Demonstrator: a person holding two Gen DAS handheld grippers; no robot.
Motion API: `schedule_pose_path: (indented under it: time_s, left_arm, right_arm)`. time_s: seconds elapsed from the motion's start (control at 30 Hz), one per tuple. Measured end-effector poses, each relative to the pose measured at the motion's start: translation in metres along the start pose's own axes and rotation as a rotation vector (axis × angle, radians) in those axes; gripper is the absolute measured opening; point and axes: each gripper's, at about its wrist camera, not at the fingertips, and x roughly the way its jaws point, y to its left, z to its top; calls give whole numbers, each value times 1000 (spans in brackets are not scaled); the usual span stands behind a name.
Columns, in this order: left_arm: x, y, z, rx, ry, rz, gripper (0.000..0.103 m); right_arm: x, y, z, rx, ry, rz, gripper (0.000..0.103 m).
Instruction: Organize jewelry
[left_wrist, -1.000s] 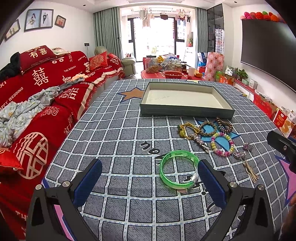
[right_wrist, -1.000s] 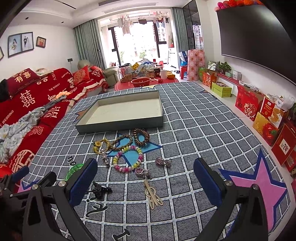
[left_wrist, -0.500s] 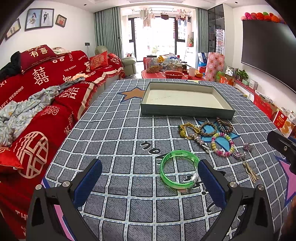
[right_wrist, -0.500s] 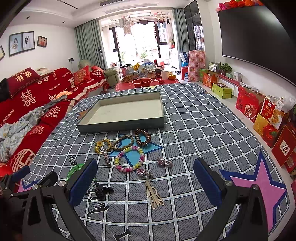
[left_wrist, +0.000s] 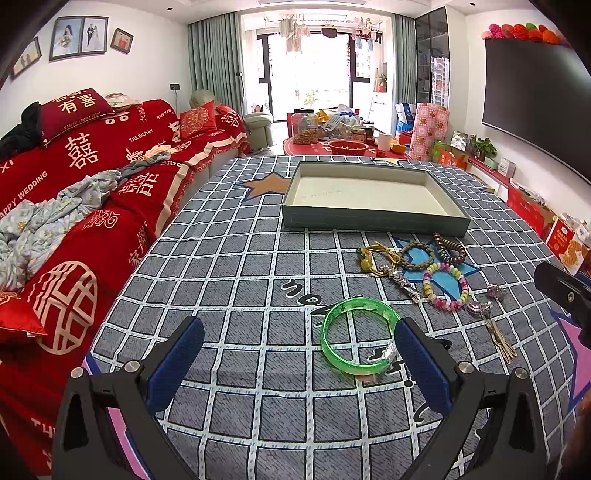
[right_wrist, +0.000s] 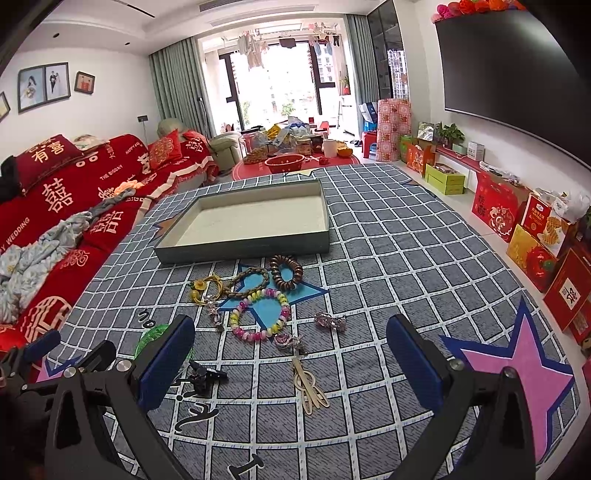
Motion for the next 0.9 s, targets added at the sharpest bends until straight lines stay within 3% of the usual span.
schedule_pose_path:
  time_s: [0.9]
  left_arm:
    - [0,1,1,0,0,1,103]
  right_arm:
    - [-1,2,1,0,-2,-1,103]
